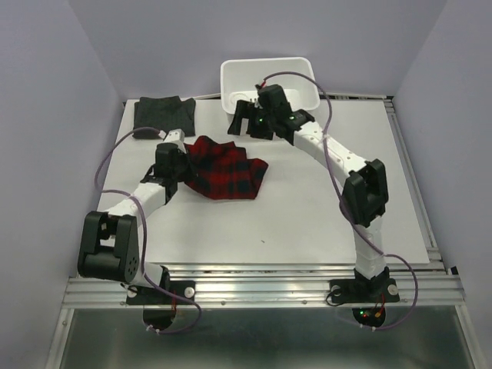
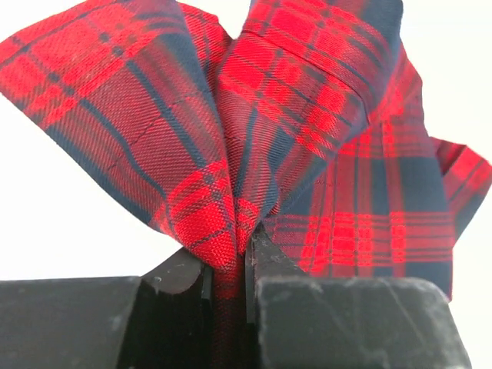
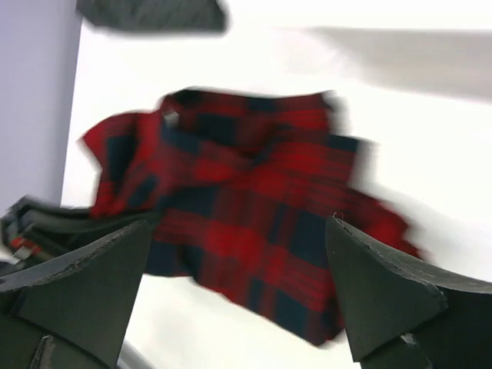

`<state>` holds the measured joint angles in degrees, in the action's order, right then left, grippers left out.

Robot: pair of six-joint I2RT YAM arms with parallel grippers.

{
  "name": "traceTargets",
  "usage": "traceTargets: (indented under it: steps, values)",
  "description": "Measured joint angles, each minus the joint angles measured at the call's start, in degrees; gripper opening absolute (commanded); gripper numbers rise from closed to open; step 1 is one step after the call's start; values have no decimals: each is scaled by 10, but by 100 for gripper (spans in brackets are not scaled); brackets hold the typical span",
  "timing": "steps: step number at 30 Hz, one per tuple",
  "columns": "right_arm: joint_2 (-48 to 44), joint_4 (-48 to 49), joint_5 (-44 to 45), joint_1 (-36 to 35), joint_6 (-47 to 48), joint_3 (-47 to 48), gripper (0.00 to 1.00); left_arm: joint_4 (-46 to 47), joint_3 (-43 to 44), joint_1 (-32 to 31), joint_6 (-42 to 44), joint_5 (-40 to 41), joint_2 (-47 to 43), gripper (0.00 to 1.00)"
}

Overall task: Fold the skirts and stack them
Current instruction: Neatly place the folded skirt to the corner

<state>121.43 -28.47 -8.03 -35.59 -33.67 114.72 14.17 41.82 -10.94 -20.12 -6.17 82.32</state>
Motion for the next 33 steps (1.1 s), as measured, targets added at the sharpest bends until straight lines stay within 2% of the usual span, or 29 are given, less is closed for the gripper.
traceTargets:
  steps: [4, 7, 10, 13, 17, 23, 33]
  values:
    - [-56, 7, 19, 47, 30, -38, 100, -48, 33, 24, 159, 29, -18, 0]
    - [-83, 10, 27, 64, 46, -63, 100, -58, 64, 31, 247, 38, -18, 0]
    - [-100, 15, 30, 66, 57, -86, 100, -82, 147, 33, 329, 50, 19, 0]
    - [-105, 19, 31, 66, 64, -98, 100, -84, 247, 37, 371, 52, 83, 0]
    - [-109, 19, 31, 68, 68, -114, 100, -89, 353, 43, 394, 60, 157, 0]
    - [-118, 20, 31, 75, 69, -127, 100, -97, 464, 56, 392, 63, 239, 0]
    - [-127, 26, 25, 78, 69, -144, 100, -75, 577, 97, 341, 4, 310, 0]
